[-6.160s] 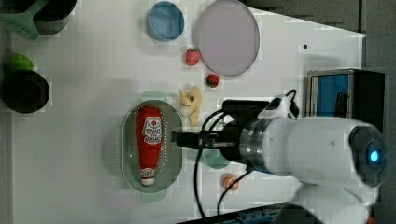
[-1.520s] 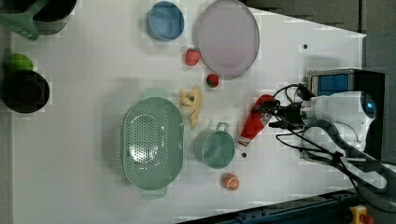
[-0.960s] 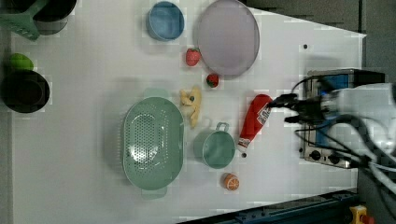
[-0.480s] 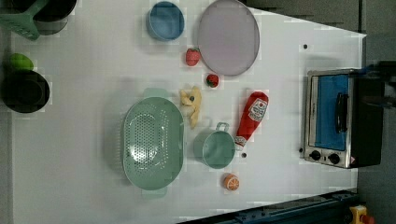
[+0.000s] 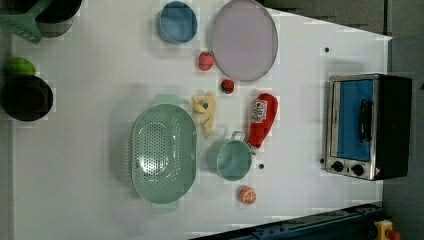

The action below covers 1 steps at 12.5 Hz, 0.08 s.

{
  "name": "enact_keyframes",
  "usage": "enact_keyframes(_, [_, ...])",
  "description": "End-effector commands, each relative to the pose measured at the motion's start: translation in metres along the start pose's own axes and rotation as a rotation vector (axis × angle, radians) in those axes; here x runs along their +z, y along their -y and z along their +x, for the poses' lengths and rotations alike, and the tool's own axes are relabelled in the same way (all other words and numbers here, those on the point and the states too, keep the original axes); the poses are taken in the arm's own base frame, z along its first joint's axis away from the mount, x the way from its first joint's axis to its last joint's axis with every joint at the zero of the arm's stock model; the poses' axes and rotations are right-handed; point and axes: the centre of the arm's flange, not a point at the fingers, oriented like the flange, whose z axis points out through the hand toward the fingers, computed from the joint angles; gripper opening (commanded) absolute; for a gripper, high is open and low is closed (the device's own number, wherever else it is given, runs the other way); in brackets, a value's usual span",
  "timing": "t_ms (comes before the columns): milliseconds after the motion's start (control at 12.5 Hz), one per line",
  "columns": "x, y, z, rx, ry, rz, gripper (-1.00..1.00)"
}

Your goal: Pick ketchup from strainer and place it on the table

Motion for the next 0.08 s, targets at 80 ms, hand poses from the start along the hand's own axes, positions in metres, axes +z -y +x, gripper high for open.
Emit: enact_keyframes(80, [0.0404, 0.0056, 0.0075, 0.053, 0.078, -0.066, 1.00])
